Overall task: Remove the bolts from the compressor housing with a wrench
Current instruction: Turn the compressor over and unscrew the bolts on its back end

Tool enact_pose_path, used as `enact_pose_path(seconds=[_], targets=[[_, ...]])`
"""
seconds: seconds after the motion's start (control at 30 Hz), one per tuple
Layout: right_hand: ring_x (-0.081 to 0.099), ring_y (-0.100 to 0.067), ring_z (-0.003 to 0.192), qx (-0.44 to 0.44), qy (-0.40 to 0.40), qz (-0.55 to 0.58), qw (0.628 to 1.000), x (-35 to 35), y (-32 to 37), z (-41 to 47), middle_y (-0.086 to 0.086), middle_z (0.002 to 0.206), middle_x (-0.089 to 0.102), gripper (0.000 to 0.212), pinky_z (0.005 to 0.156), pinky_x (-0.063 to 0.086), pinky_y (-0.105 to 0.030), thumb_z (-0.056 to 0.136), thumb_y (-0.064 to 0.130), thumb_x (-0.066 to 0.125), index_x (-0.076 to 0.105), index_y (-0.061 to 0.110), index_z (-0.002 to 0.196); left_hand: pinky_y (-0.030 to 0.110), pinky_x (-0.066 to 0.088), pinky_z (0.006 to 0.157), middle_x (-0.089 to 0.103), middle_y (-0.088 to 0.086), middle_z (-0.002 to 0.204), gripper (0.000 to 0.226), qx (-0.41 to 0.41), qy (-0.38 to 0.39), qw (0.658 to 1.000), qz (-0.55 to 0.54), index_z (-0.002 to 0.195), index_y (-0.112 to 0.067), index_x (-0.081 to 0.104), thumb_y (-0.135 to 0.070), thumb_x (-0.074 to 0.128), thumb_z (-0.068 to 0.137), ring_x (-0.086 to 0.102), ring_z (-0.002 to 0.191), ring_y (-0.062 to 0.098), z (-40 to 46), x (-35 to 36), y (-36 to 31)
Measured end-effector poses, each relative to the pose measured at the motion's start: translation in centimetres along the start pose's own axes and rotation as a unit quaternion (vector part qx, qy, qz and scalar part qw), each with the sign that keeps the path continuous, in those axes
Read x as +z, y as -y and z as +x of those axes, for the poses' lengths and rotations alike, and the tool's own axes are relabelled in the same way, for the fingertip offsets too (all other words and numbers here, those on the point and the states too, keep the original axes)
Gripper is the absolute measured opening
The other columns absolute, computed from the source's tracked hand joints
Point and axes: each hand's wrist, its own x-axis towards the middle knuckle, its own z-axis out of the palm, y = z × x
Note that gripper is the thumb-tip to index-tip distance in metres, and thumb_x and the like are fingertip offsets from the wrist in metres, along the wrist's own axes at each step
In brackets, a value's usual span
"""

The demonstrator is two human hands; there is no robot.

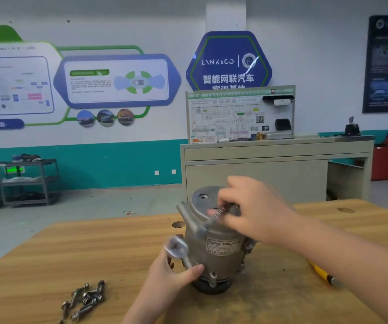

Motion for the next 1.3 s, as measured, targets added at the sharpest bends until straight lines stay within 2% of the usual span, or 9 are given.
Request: enact_pose_path(seconds=[0.13,0.23,0.33,0.5,0.6,0.73,1.17,1.23,1.3], targets=[[0.050,-0.007,0.064,0.057,-0.095,0.122,0.986,0.0,-1.6,-4.4,0.009,0.072,0.047,0.035,0.056,0.042,-0.022,0.088,0.051,0.050,0.067,0.024,0.072,0.034,0.037,0.110,0.054,-0.015,0.136,0.118,-0.019,0.024,0.999,-0.039,0.138,-0.032,0.038,-0.063,0.090,0.037,0.048,0.126,0.000,-0.1,-0.3,0.1],[0.054,-0.003,0.066,0.194,-0.109,0.405,0.887,-0.2,-2.3,-5.4,0.010,0.072,0.059,0.026,0.060,0.043,-0.014,0.081,0.043,0.056,0.078,0.029,0.082,0.037,0.034,0.114,0.047,-0.006,0.146,0.123,-0.047,0.061,0.994,-0.074,0.142,-0.029,0.032,-0.052,0.095,0.039,0.046,0.131,0.005,-0.5,-0.7,-0.6],[0.055,-0.007,0.068,0.288,-0.146,0.519,0.791,0.9,-2.5,-4.9,0.006,0.068,0.065,0.025,0.065,0.045,-0.026,0.090,0.019,0.057,0.079,0.026,0.081,0.041,0.026,0.118,0.026,-0.002,0.158,0.142,-0.076,0.063,0.989,-0.106,0.152,-0.028,0.019,-0.047,0.095,0.034,0.029,0.143,0.014,-1.0,-0.6,-2.0],[0.056,-0.014,0.057,0.364,-0.202,0.667,0.618,2.3,-1.7,-3.8,-0.006,0.063,0.061,0.016,0.055,0.043,-0.025,0.089,-0.002,0.053,0.061,0.010,0.082,0.031,0.025,0.112,0.039,-0.035,0.139,0.059,0.154,-0.182,0.970,0.033,0.114,-0.059,0.050,-0.029,0.057,0.063,0.028,0.135,-0.010,-1.1,0.2,-8.6],[0.053,-0.011,0.048,0.389,-0.180,0.706,0.564,2.3,-2.0,-3.7,-0.003,0.058,0.059,0.014,0.049,0.036,-0.023,0.080,0.004,0.062,0.053,0.014,0.078,0.013,0.019,0.109,0.044,-0.039,0.131,0.032,0.260,-0.062,0.943,0.198,0.102,-0.047,0.059,-0.027,0.052,0.078,0.022,0.133,-0.018,0.7,2.3,-13.3],[0.050,-0.009,0.046,0.411,-0.104,0.736,0.527,1.2,-2.3,-3.3,-0.002,0.057,0.056,0.018,0.041,0.031,-0.019,0.064,0.015,0.071,0.058,0.013,0.075,0.021,0.032,0.109,0.052,-0.022,0.133,0.035,0.164,0.085,0.904,0.386,0.125,-0.036,0.058,-0.037,0.061,0.090,0.041,0.128,-0.002,3.6,3.9,-15.2],[0.056,-0.011,0.045,0.400,-0.117,0.800,0.432,0.3,-3.0,-0.6,-0.008,0.059,0.061,0.025,0.037,0.044,-0.018,0.079,0.027,0.068,0.071,0.005,0.066,0.011,0.049,0.068,0.075,-0.014,0.085,0.008,0.090,-0.010,0.994,0.065,0.082,-0.033,0.075,-0.025,0.072,0.082,0.067,0.081,-0.002,3.5,3.8,-14.7],[0.059,-0.013,0.048,0.374,-0.133,0.840,0.371,-0.1,-2.5,-0.5,-0.011,0.062,0.063,0.025,0.039,0.047,-0.019,0.088,0.018,0.061,0.070,0.002,0.071,0.010,0.048,0.067,0.075,-0.011,0.083,0.009,0.109,-0.028,0.992,0.051,0.083,-0.027,0.075,-0.023,0.068,0.086,0.066,0.078,-0.003,3.4,3.8,-14.9],[0.061,-0.014,0.049,0.329,-0.159,0.900,0.239,-0.8,-2.3,-0.5,-0.012,0.063,0.063,0.015,0.040,0.048,-0.019,0.083,0.008,0.059,0.065,-0.003,0.075,0.010,0.049,0.068,0.075,-0.011,0.084,0.011,0.113,-0.046,0.992,0.041,0.087,-0.023,0.073,-0.020,0.063,0.090,0.068,0.081,0.000,3.2,3.7,-15.1]])
